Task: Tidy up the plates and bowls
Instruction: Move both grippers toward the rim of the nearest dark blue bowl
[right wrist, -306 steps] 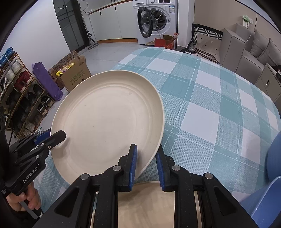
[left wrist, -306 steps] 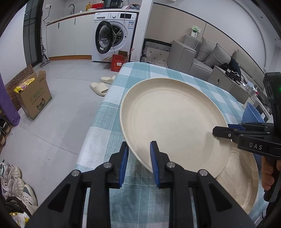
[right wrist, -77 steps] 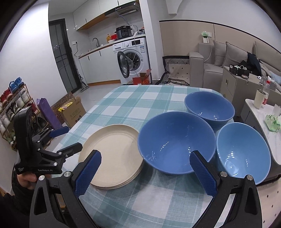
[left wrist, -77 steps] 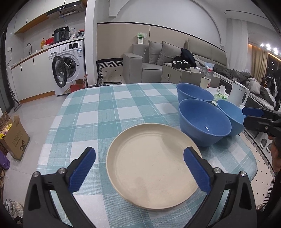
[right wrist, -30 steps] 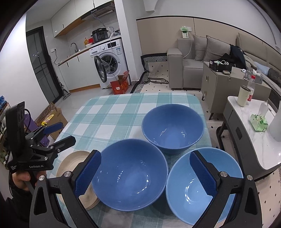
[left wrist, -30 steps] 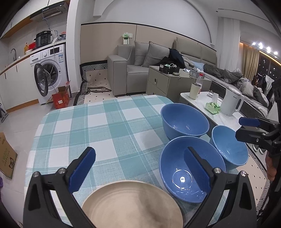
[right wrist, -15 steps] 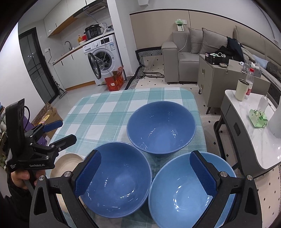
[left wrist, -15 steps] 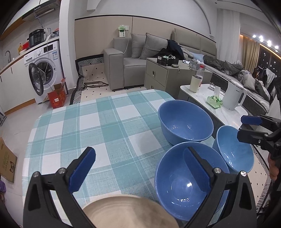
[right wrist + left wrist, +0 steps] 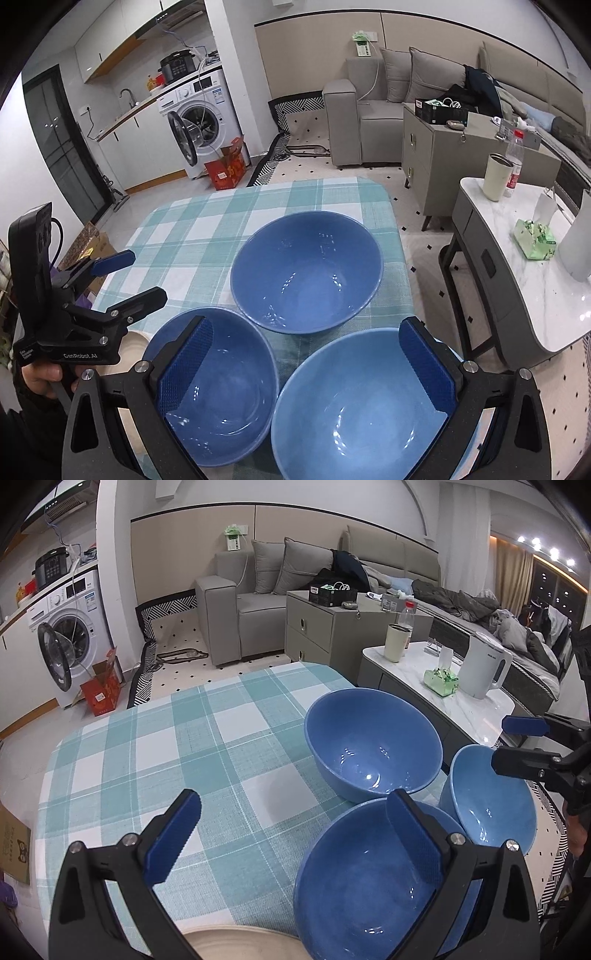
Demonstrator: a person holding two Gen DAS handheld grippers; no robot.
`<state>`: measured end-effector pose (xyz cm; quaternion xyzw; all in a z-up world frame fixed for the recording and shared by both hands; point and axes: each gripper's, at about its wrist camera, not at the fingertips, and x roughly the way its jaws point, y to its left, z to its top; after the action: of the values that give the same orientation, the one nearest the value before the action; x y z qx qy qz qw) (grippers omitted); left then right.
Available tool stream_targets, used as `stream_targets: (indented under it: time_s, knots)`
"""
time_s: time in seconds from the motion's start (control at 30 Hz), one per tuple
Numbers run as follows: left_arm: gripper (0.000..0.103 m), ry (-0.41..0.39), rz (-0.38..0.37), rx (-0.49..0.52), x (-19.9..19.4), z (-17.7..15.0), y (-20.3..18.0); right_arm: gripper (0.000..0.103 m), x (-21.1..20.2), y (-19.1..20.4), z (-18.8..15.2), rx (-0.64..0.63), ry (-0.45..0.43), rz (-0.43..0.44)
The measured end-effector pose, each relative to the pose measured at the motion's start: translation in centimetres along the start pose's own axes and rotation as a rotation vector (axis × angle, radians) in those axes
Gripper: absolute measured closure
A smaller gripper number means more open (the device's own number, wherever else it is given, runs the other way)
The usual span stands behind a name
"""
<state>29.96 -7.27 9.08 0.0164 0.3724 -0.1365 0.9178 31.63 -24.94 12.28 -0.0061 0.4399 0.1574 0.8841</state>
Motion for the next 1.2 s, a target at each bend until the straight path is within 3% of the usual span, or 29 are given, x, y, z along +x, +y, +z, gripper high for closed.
stream_targets:
  time_s: [0.4, 0.97, 1.03, 1.2]
  knots:
    - [0.002, 0.040, 0.002, -0.033, 2.8, 1.2, 1.6, 0.001, 1.9, -2.0, 1.3, 0.029, 0.035, -0.035]
    - [0.002, 0.081, 0.000, -0.022, 7.0, 3.1, 0.9, 0.001, 7.0, -4.9, 3.3, 0.067, 0.125, -0.040]
    - [0.002, 0.090, -0.002, -0.020, 7.6, 3.0, 0.9, 0.003, 7.6, -4.9, 3.4, 0.070, 0.130, -0.034]
    - [0.002, 0.111, 0.001, -0.023, 8.8, 2.8, 1.1, 0.017, 8.9, -4.9, 3.4, 0.074, 0.157, -0.022]
